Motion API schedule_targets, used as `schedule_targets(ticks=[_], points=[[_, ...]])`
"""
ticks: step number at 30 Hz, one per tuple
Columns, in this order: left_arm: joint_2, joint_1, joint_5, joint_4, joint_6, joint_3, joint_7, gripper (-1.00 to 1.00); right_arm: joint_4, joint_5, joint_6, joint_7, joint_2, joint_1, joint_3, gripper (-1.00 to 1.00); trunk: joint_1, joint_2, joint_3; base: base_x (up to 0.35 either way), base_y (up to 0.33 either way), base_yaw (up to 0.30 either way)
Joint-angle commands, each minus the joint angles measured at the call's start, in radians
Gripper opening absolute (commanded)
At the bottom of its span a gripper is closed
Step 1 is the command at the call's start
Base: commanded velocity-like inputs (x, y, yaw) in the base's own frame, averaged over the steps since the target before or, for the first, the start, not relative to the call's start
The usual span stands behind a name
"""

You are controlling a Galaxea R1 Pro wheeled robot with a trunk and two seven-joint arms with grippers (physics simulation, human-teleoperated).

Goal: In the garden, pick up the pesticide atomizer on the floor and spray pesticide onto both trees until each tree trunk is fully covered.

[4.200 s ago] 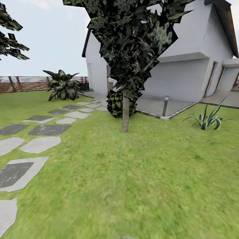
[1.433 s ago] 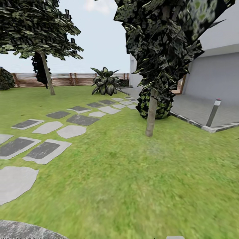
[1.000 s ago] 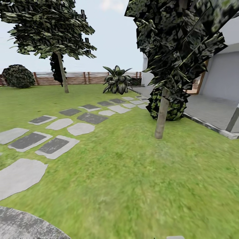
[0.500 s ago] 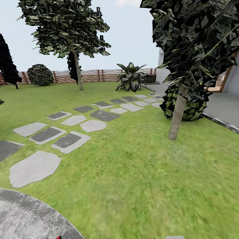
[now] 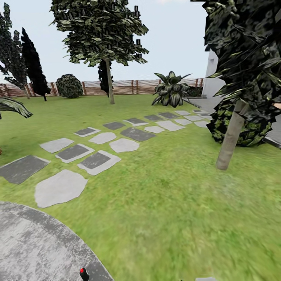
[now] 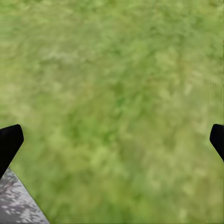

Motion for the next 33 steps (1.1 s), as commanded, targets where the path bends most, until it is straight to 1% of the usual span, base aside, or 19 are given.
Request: schedule_targets(ticks=[1, 17, 33], points=[[0.0, 0.0, 0.0, 0.0, 0.0, 0.0, 0.0, 1.0, 0.0, 0.0, 0.0, 0.0, 0.0, 0.0, 0.0, 1.0, 0.0, 0.0, -0.001, 0.174, -0.117, 0.266], [0.0, 0.0, 0.0, 0.0, 0.0, 0.0, 0.0, 1.0, 0.0, 0.0, 0.0, -0.001, 0.0, 0.0, 0.0, 1.0, 0.0, 0.0, -0.01, 0.216, -0.19, 0.267], [0.002, 0.001, 0.0, 0.0, 0.0, 0.0, 0.001, 1.0, 0.0, 0.0, 0.0, -0.001, 0.0, 0.0, 0.001, 1.0, 0.0, 0.0, -0.011, 0.224, -0.206, 0.279]])
